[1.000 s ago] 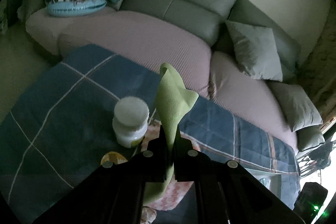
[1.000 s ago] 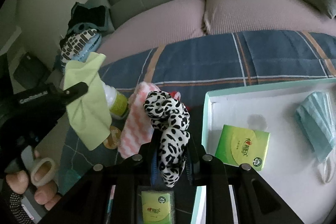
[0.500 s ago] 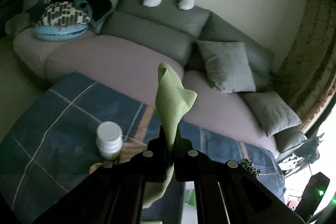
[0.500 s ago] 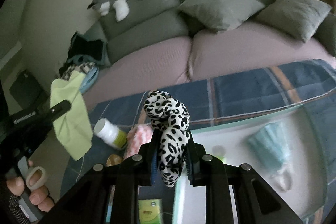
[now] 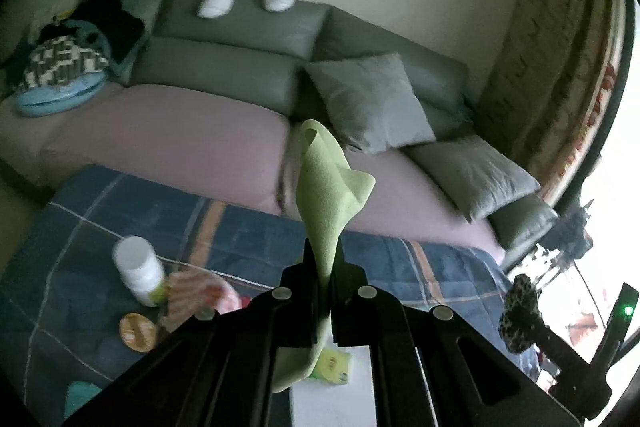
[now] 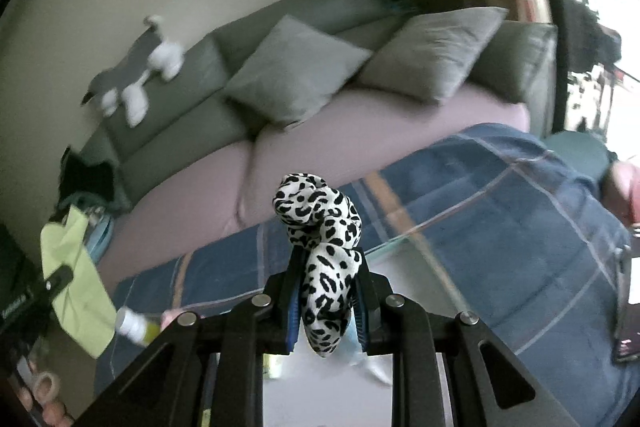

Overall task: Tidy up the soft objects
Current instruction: 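Carry the scrunchie with the right tool over the tray while the left tool carries the green cloth, then open the left tool to drop the green cloth in the tray while the right tool releases the scrunchie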

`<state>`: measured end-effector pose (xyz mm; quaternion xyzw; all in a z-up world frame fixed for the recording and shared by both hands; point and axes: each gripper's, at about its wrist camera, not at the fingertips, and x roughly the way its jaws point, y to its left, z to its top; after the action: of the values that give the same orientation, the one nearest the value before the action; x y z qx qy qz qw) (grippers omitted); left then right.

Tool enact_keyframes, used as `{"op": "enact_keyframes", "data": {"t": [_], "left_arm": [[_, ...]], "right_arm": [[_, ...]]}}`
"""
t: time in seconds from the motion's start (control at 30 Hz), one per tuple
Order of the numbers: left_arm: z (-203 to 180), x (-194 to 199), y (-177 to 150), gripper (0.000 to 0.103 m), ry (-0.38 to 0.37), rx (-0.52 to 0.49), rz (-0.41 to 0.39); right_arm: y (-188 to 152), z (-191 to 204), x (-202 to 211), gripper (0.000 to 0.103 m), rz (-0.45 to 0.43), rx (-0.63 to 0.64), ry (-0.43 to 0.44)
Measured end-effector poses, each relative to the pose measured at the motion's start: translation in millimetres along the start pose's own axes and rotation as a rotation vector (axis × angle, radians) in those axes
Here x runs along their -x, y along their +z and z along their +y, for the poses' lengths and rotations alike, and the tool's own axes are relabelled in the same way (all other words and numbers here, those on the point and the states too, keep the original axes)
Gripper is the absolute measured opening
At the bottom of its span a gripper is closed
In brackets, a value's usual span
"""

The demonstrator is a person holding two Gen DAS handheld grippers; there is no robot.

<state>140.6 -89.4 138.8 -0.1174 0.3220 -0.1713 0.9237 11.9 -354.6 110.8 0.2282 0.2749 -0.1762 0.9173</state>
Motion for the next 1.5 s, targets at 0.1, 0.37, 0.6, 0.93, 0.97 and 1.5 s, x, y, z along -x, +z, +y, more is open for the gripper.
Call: {"op": "enact_keyframes", "data": {"t": [0.1, 0.37, 0.6, 0.93, 0.97, 1.5], "left_arm": [[-18.2, -9.3, -7.8, 0.004, -0.062, -0.016, 0.046], [-77.6, -38.3, -37.9, 0.004, -0.155, -0.123, 0.177], [-99.6, -59.9, -60.0, 0.004, -0.161, -0.161, 0.259], [-82.5, -122.7, -103.7, 0.004, -0.076, -0.133, 0.465], [-80.0, -128.4, -108.6, 0.004, -0.062, -0.127, 0.486], [-70.9, -156.9, -136.9, 0.004, 0.034, -0.123, 0.638]], "right_arm": [[4.7, -13.4, 3.8, 0.023, -0.015, -0.017, -0.043], [7.6, -34.4, -13.9, 0.023, 0.034, -0.045, -0.094], [-3.9, -39.9, -41.7, 0.023, 0.104, -0.046, -0.104], [-30.8, -38.3, -106.0, 0.023, 0.274, 0.002, -0.158], [-33.7, -39.4, -112.3, 0.023, 0.293, -0.001, -0.164], [-50.2, -37.8, -144.7, 0.026, 0.428, 0.008, -0.209]]}}
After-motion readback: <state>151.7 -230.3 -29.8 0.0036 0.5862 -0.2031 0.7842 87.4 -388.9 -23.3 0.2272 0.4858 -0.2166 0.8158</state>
